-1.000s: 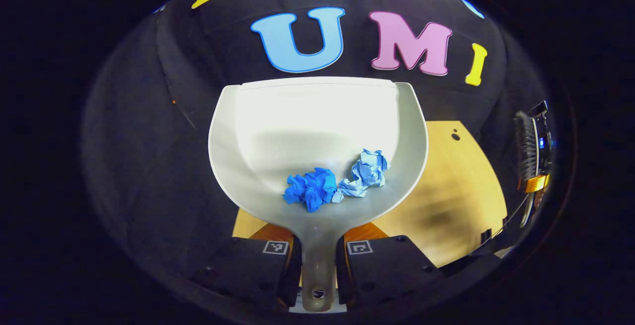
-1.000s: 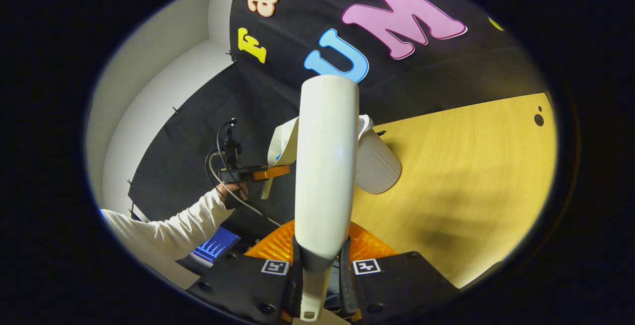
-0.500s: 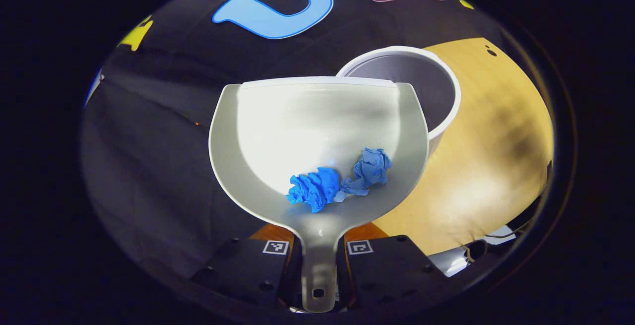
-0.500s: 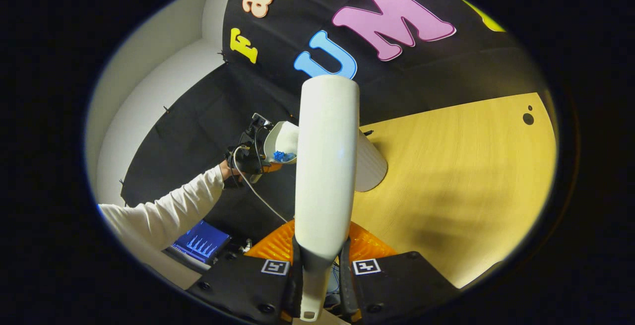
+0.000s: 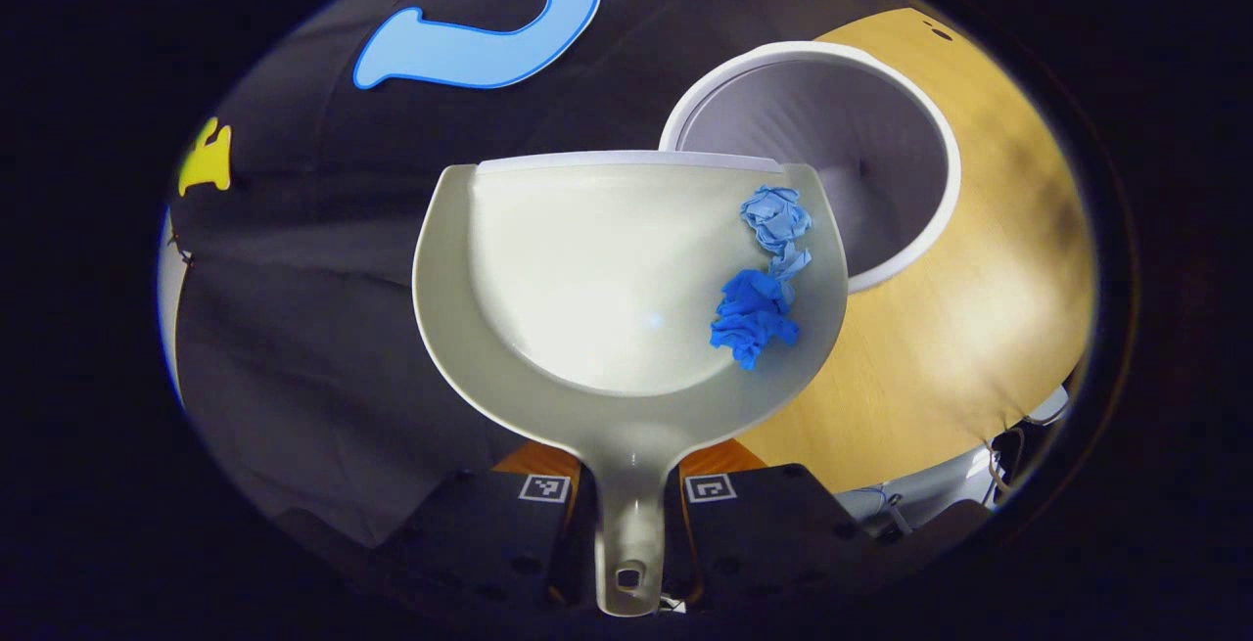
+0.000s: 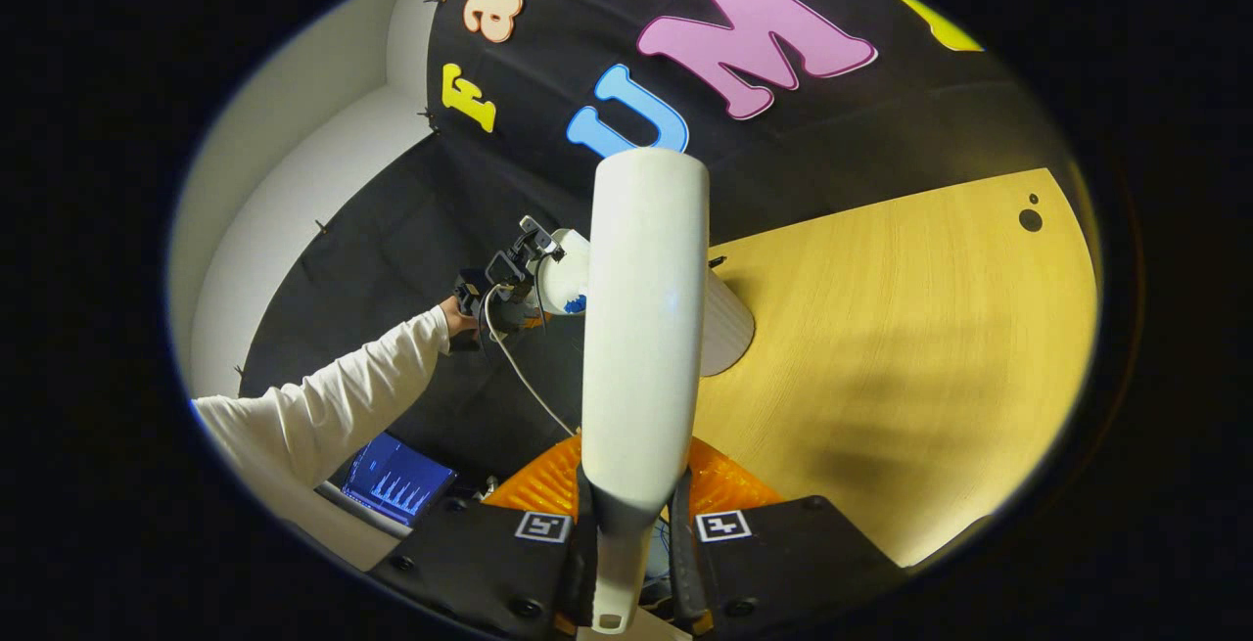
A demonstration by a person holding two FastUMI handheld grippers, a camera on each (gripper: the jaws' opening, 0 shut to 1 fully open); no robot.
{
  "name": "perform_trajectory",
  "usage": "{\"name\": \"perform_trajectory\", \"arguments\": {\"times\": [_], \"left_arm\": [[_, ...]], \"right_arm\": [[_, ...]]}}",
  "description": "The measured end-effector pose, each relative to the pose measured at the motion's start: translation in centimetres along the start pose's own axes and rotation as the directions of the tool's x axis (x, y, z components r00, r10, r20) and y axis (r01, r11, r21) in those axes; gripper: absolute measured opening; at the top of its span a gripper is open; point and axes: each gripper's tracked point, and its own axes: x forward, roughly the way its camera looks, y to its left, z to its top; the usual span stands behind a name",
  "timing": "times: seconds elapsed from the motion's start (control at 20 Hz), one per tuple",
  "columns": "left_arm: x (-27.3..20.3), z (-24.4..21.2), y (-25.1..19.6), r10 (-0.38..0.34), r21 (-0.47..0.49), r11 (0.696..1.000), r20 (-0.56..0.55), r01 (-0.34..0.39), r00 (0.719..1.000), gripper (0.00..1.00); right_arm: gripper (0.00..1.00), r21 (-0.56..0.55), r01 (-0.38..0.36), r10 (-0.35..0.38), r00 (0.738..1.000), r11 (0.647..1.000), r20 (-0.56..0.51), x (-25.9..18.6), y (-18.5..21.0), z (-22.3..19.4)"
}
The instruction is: Pick up the small broom and dustpan from the desktop, sweep the trash into the dustpan with the broom, and then empty the trash into the garbage bin.
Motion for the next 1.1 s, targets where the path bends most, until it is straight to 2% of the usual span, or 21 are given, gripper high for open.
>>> {"name": "perform_trajectory", "arguments": {"times": [0.2,0.35,0.45,0.55,0.65,0.7,0.75,0.8,0.9,1.1], "left_arm": [[-0.6,0.4,1.2,0.103,0.147,0.984,-0.006,-0.101,0.995,0.26],[-1.0,0.9,1.8,0.152,0.237,0.959,0.033,-0.155,0.988,0.27],[-0.6,0.3,2.4,0.192,0.302,0.932,0.055,-0.199,0.980,0.27],[-0.4,0.1,3.6,0.264,0.390,0.878,0.088,-0.277,0.961,0.27],[0.1,-0.4,5.2,0.348,0.473,0.799,0.139,-0.371,0.927,0.27],[0.3,-0.4,5.6,0.376,0.502,0.765,0.160,-0.404,0.913,0.27],[0.7,-0.7,6.2,0.398,0.526,0.734,0.180,-0.430,0.899,0.27],[0.5,-0.8,6.5,0.412,0.540,0.713,0.196,-0.448,0.890,0.26],[0.5,-0.9,6.6,0.418,0.537,0.701,0.225,-0.470,0.880,0.27],[0.0,-0.6,6.7,0.411,0.482,0.726,0.269,-0.491,0.871,0.26]], "right_arm": [[0.32,-0.001,0.031,-0.031,1.000,1.000,0.006,-0.6,-1.2,-0.2],[0.32,0.014,0.042,-0.042,0.999,0.999,0.013,-0.8,-1.8,-0.2],[0.31,0.023,0.049,-0.050,0.999,0.999,0.020,-0.9,-2.2,0.0],[0.31,0.026,0.049,-0.049,0.998,0.998,0.031,-0.9,-2.3,0.2],[0.32,0.030,0.047,-0.048,0.998,0.998,0.035,-1.0,-2.2,0.4],[0.36,0.029,0.049,-0.050,0.998,0.998,0.035,-1.0,-2.3,0.3],[0.32,0.030,0.051,-0.051,0.998,0.998,0.033,-1.0,-2.3,0.3],[0.32,0.028,0.051,-0.052,0.998,0.998,0.031,-0.9,-2.3,0.3],[0.32,0.024,0.050,-0.051,0.998,0.998,0.027,-0.9,-2.2,0.1],[0.32,0.013,0.050,-0.050,0.999,0.999,0.016,-0.6,-1.7,-0.1]]}}
